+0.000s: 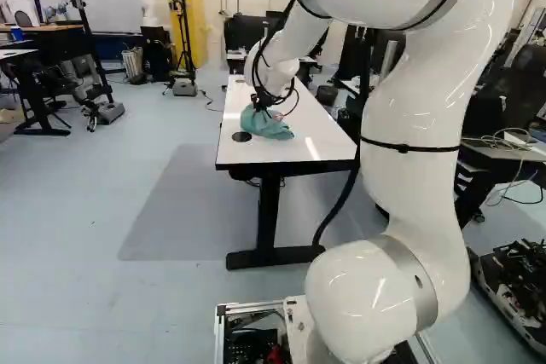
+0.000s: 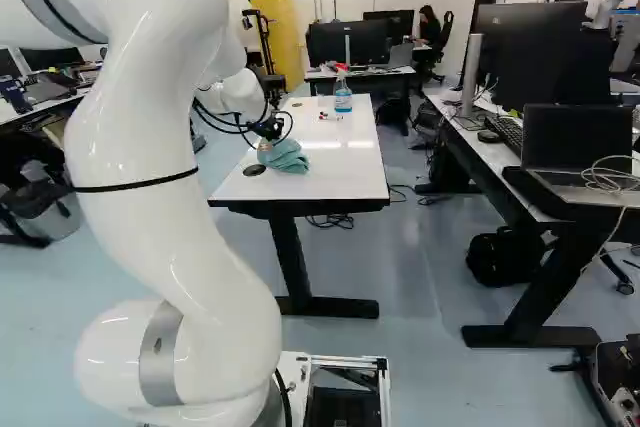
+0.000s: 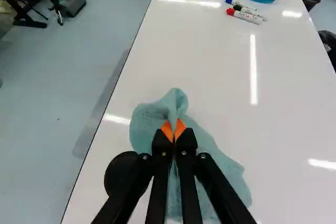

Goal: Clean the table with the green towel

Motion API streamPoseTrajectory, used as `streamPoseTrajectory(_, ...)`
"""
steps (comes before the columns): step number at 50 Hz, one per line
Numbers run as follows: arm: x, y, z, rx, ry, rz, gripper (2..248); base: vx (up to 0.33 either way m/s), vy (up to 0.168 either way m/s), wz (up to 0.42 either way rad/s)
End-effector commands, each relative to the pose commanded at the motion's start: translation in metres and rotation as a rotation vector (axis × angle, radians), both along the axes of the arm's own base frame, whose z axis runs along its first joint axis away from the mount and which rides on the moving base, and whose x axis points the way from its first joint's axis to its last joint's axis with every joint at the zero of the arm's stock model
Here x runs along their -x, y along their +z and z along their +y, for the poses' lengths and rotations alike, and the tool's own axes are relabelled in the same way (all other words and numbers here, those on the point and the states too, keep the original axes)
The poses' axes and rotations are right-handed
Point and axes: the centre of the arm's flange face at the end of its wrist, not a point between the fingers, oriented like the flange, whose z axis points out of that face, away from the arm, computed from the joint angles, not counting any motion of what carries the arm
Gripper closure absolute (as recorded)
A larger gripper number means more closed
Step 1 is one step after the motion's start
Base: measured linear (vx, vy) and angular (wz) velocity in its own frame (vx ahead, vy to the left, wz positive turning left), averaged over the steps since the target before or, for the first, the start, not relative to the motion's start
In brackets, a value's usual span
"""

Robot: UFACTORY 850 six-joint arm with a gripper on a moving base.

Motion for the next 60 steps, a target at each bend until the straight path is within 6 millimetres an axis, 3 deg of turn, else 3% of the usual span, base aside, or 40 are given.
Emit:
streamPoseTrajectory(30,-0.009,-0.037,0.002,0.010,0.000,0.058,226,0.000,0.000,0.000)
streamPoseTrajectory(60,-0.006,-0.040,0.001,0.018,0.000,0.109,226,0.000,0.000,0.000)
